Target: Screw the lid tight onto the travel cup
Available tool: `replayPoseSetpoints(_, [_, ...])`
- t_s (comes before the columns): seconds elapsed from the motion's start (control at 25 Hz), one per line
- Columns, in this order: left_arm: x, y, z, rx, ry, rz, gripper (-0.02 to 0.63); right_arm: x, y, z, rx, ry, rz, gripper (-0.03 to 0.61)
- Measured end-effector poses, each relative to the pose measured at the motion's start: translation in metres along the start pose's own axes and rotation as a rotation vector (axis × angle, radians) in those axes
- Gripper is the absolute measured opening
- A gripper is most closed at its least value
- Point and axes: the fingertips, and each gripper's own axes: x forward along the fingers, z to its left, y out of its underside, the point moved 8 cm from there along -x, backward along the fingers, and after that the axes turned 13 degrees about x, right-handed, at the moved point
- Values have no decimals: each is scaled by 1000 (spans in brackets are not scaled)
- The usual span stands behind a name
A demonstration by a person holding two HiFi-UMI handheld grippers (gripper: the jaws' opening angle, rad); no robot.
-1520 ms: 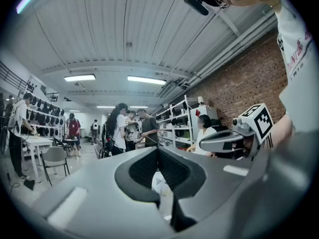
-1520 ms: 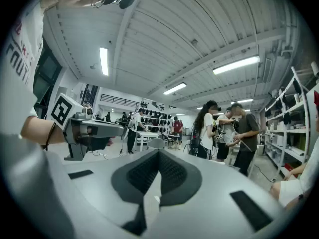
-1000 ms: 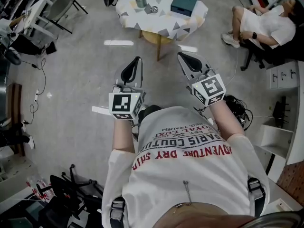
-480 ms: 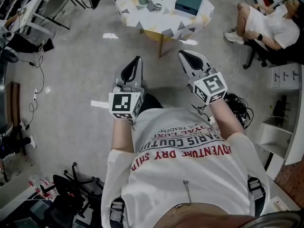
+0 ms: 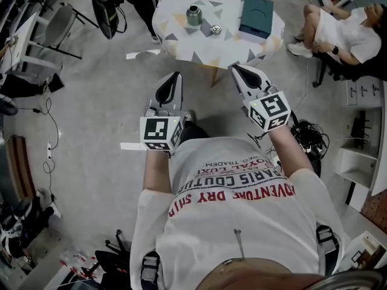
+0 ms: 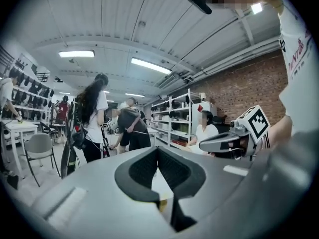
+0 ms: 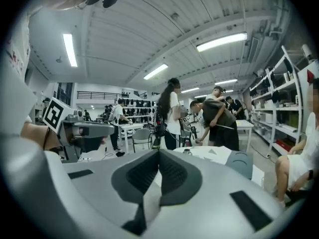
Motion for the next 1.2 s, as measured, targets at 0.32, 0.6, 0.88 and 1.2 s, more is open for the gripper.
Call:
replayPoseSetpoints(0.32, [65,23,130,-17,174,10,12,114,-27,2,52,173,13,9])
replayPoseSetpoints(0.6, [118,48,170,-65,313,20,186,161,-24,-14,77,261,84,46])
replayPoseSetpoints(0.88, [187,87,163,-45,397,117,264,195,-4,-74,127,277,241,195])
replayPoseSetpoints(1.2, [273,138,145,37,502,216,330,246,35,-145,101,217,490,222])
